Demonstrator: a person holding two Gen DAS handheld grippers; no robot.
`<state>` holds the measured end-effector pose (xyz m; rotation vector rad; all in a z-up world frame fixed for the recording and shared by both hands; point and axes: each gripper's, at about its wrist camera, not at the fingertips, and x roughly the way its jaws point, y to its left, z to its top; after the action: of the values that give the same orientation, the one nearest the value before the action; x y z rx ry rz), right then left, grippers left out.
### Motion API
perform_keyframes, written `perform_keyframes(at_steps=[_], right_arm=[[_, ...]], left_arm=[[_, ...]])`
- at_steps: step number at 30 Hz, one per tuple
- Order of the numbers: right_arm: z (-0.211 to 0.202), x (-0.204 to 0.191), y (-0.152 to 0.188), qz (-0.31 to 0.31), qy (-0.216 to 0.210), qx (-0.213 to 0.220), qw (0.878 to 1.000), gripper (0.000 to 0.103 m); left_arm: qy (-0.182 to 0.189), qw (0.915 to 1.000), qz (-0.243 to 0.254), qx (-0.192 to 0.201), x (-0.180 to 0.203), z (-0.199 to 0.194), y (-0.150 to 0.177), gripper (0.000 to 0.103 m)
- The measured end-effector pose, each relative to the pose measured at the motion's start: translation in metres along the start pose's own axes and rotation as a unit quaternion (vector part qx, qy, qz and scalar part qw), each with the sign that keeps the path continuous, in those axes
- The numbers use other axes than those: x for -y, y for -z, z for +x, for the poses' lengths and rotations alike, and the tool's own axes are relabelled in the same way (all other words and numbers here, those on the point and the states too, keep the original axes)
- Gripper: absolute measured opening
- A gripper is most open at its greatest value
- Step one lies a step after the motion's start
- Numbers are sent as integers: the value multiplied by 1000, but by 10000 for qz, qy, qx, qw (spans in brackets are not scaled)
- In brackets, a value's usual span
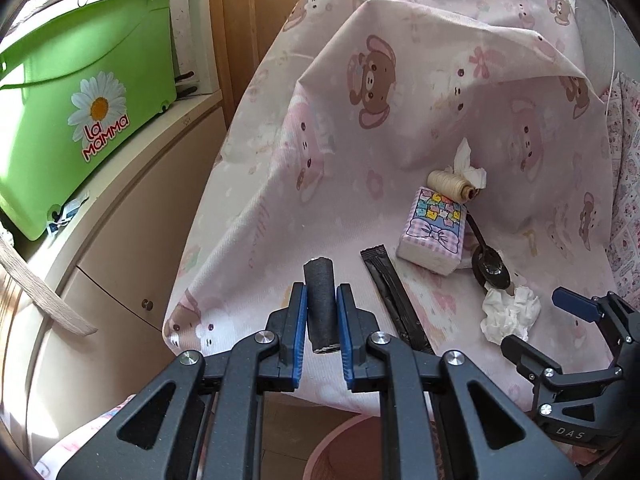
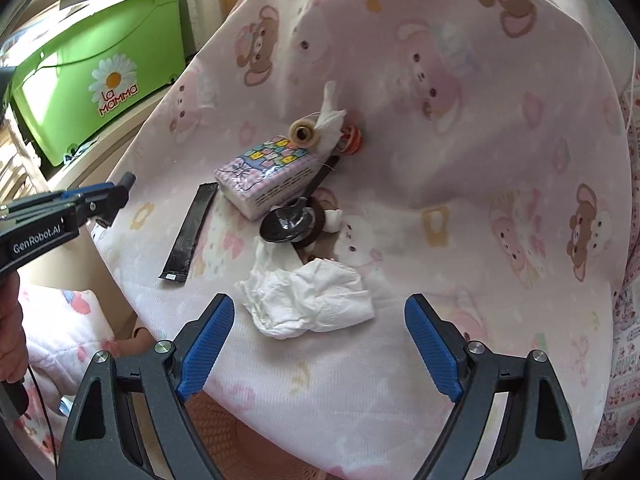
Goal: Collect trash
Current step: 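Grasp the black cylinder with the left gripper while the right gripper grasps the white tissue, then carry the cylinder and tissue in both grippers down over the pink wastebasket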
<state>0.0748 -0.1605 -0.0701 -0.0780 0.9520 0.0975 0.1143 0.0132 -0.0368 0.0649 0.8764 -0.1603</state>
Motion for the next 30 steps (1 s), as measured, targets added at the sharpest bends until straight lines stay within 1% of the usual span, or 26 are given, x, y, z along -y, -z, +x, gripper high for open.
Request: perform_keyframes(at_steps=[1,2,3,4,5,6,7,8,9,13,16,19,23,25,28,30], right_arm=[[2,-2,0,-40,25,1,10000,82],[3,-5,0,-80,30,-21,10000,77],[5,-6,0,-117,15,-53,9999,68],[7,-8,1,-166,7,-110,9998,62],[9,-9,2,-220,5,-191,9996,49],[9,-10,2,-223,-28,-202,9995,42],[6,-8,3,-171,-30,-185,9997,37],[4,-6,4,-119,-71,-199,9997,20],[1,-3,5,-78,-151,-192,9997,17],[-15,16,7,147,-385,-139,9991,16],[-29,29,6,389,-534,-56,9978,16],[-39,34,6,571,-491,48,9972,16],[-51,31,9,544,-441,175,9974,16],[-58,24,11,499,-497,229,9973,16],[-73,10,14,328,-601,365,9970,16],[-82,5,21,315,-654,395,9966,16]], left_arm=[[-8,10000,27,42,1,-2,0,14],[-34,10000,55,70,1,-3,0,14],[-77,9999,71,109,1,-6,0,14],[-97,9998,72,160,1,-9,0,14],[-78,9998,69,186,1,-11,1,14],[-34,9998,64,195,0,-13,1,14],[-4,9998,62,201,0,-14,1,14],[-5,9998,66,213,0,-15,1,14],[-13,9997,69,228,-1,-16,2,14],[-40,9995,-2,314,-3,-21,4,14],[104,9993,-46,348,-3,-26,4,14],[310,9991,-13,305,2,-31,6,14],[455,9982,177,358,14,-43,12,14],[545,9972,263,430,20,-51,14,14],[483,9964,527,447,32,-54,20,14],[369,9972,565,321,35,-53,25,14]])
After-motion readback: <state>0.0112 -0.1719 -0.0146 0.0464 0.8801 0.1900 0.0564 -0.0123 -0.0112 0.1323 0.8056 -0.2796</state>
